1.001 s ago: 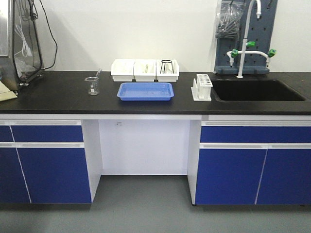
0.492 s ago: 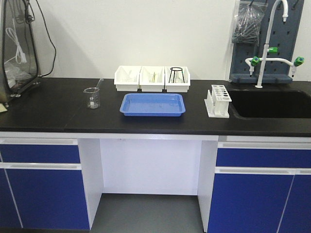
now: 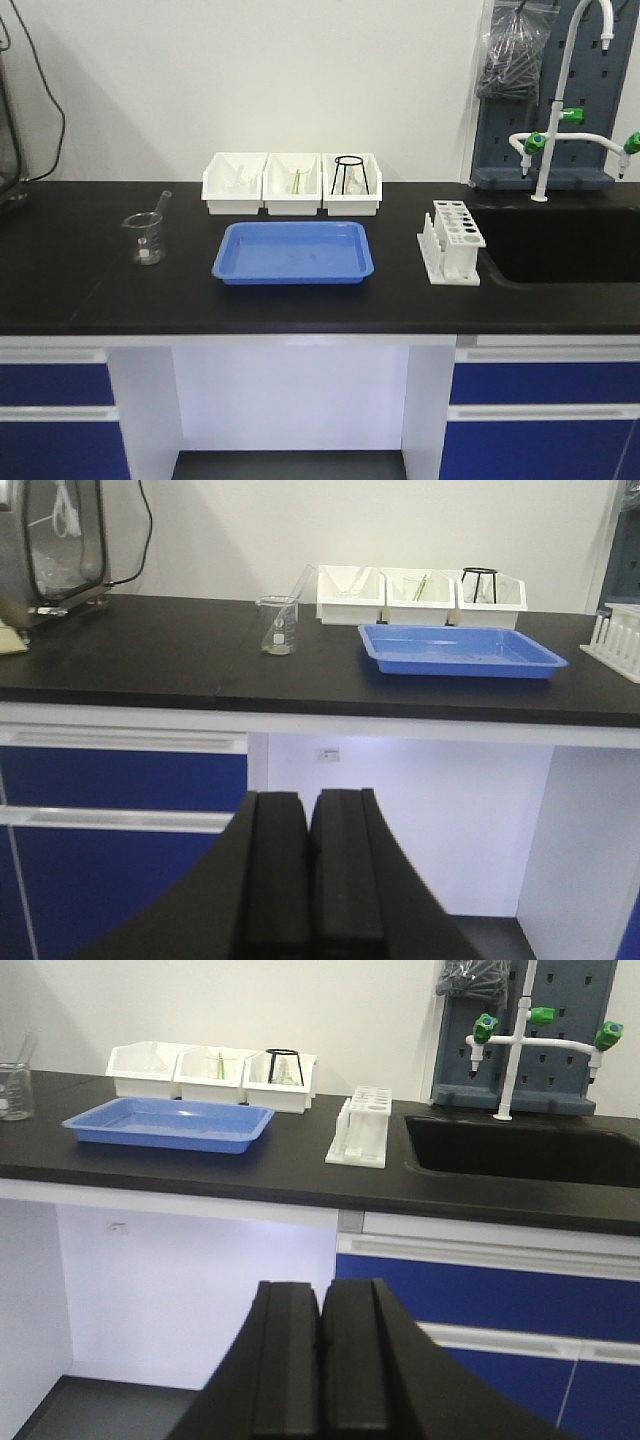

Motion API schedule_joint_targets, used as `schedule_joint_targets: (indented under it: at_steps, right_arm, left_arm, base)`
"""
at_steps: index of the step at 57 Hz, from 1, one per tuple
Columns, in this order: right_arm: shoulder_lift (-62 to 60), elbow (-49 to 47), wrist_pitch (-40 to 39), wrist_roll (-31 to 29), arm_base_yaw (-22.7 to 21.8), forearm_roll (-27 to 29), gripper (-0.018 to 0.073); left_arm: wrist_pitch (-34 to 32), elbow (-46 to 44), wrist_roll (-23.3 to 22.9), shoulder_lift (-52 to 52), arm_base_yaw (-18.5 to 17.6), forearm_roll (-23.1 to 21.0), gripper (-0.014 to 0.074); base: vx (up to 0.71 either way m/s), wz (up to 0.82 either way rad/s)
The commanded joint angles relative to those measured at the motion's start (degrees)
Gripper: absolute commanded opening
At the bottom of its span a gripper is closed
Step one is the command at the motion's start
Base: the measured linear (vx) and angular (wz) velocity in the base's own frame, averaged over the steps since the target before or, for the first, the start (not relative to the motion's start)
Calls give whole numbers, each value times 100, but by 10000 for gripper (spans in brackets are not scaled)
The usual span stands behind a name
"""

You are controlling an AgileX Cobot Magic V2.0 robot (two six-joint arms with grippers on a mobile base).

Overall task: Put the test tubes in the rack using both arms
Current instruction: 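Drive the base forward up to the bench with the beaker and rack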

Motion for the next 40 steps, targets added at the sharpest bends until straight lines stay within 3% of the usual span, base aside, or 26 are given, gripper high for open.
schedule_joint_targets:
  at_steps: [1,40]
  right_arm:
    - [-73,79,-465,-21,-14,-29,-8]
    - [-73,79,-465,-21,-14,-29,-8]
  left_arm:
    - [-456,-176,-56,-13,-3,-51,-4]
    - [-456,-176,-56,-13,-3,-51,-4]
  base:
    - [45,-7]
    - [45,0]
